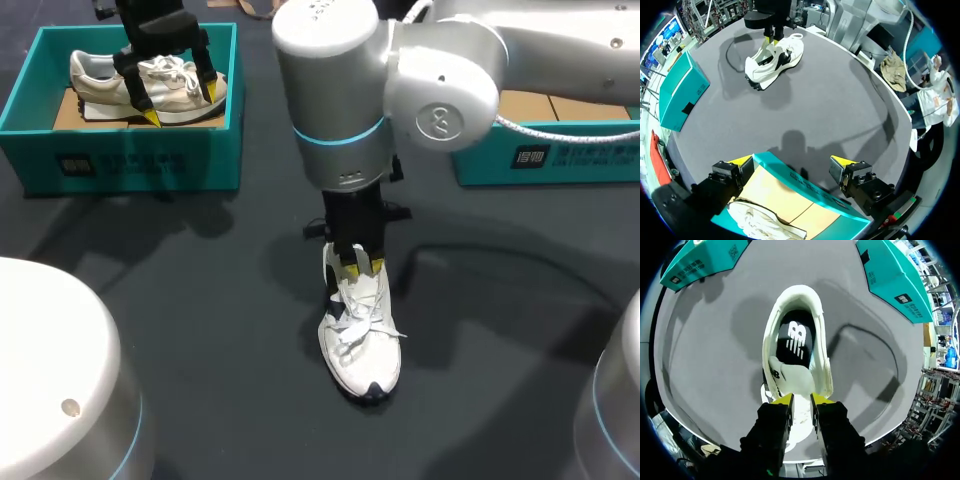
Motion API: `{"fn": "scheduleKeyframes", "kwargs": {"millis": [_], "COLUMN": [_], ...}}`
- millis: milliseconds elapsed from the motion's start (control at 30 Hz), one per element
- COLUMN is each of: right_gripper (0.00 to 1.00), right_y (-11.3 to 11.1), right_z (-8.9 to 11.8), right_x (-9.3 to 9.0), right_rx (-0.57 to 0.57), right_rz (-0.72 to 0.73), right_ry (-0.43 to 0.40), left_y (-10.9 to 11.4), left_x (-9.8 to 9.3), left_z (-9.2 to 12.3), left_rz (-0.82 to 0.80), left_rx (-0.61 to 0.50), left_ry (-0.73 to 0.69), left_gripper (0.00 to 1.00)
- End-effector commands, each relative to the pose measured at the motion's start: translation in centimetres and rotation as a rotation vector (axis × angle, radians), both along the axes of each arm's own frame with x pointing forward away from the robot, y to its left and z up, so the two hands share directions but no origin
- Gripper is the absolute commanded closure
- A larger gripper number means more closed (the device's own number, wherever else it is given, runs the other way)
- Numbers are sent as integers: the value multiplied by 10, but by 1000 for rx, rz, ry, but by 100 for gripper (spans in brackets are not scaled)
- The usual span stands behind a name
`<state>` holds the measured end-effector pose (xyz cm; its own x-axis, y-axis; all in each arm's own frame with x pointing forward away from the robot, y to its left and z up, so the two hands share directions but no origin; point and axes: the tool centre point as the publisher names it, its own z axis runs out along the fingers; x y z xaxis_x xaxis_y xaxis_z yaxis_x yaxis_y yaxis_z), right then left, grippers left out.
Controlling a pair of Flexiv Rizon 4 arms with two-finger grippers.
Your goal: Take the shoe out of the shoebox, open the shoe tongue, remove and reinsert the insole, then place the shoe into the shoebox
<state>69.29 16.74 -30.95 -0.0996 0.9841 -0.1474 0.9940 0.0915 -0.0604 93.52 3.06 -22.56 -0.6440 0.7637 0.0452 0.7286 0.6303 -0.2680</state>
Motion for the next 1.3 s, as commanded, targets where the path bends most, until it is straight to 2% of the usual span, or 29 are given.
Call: {"fn": "scheduleKeyframes", "kwargs": {"millis": [33, 167, 400, 533, 700, 833, 1033, 1100, 1167, 1267, 1300], "right_gripper": [76, 78, 76, 77, 75, 71, 61, 58, 58, 51, 44], "right_y": [7, 2, -17, -18, -9, -2, 0, -1, -2, 1, 2], "right_z": [2, -15, -49, -55, -38, -14, 13, 23, 29, 40, 43], "right_x": [-11, -12, 0, 12, 21, 19, 17, 18, 21, 34, 38], "right_rx": [-36, 6, 66, 103, 68, 30, -22, -15, -22, -54, -56], "right_rz": [-20, -34, -50, -5, 48, 93, 258, 381, 481, 691, 742], "right_ry": [-6, 23, 63, 49, 27, -15, -54, -86, -77, -63, -71], "left_y": [0, 0, 0, 0, 0, 0, 0, 0, 0, 0, 0], "left_x": [0, 0, 0, 0, 0, 0, 0, 0, 0, 0, 0], "left_z": [0, 0, 0, 0, 0, 0, 0, 0, 0, 0, 0], "left_rz": [-1, -1, -1, -1, -1, -1, -1, -1, -1, -1, -1], "left_rx": [1, 1, 1, 1, 1, 1, 1, 1, 1, 1, 1], "left_ry": [0, 0, 0, 0, 0, 0, 0, 0, 0, 0, 0], "left_gripper": [0, 0, 0, 0, 0, 0, 0, 0, 0, 0, 0]}}
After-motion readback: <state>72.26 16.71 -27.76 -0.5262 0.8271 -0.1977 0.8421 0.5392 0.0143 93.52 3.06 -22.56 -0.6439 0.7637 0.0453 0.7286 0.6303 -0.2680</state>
